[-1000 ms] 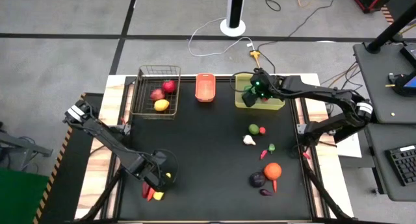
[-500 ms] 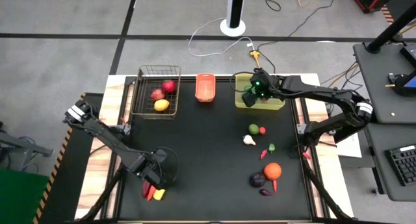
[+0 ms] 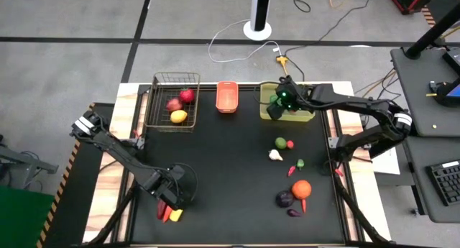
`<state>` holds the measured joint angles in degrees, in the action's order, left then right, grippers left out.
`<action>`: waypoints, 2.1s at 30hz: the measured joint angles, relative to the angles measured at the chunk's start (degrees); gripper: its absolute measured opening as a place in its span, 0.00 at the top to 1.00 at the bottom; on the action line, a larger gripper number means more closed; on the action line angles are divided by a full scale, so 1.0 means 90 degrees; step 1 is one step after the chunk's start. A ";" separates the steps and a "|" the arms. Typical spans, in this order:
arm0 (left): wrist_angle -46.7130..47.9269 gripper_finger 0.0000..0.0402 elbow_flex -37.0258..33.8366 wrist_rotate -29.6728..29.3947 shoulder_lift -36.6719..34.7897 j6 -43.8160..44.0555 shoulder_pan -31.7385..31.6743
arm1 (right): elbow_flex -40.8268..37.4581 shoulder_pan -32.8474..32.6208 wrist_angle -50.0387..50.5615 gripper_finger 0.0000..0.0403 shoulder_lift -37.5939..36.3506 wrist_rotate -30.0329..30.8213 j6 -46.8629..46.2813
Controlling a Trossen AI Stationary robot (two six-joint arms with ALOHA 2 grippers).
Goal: Sort produce into baskets
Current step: Put the orange carrot into the yellow bin
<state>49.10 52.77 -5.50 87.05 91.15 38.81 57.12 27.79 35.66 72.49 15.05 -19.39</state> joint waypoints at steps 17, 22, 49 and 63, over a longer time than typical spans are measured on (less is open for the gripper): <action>-0.0001 0.38 -0.0022 0.0166 0.0522 -0.0191 0.0000 | 0.0000 -0.0022 0.0002 0.35 0.0001 0.0000 -0.0011; 0.0001 0.38 -0.0022 0.0168 0.0637 -0.0267 0.0000 | 0.0000 -0.0022 0.0002 0.36 0.0002 0.0000 -0.0013; 0.0166 0.67 0.0002 -0.0979 0.0650 -0.1251 -0.0633 | 0.0000 -0.0034 0.0001 0.36 0.0002 0.0000 -0.0018; 0.0217 0.67 0.0450 -0.3240 -0.0508 -0.3018 -0.1107 | -0.0002 -0.0049 -0.0002 0.36 0.0002 0.0000 -0.0018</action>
<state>51.06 56.83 -34.65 82.48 64.00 28.85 57.10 27.35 35.64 72.51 15.05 -19.55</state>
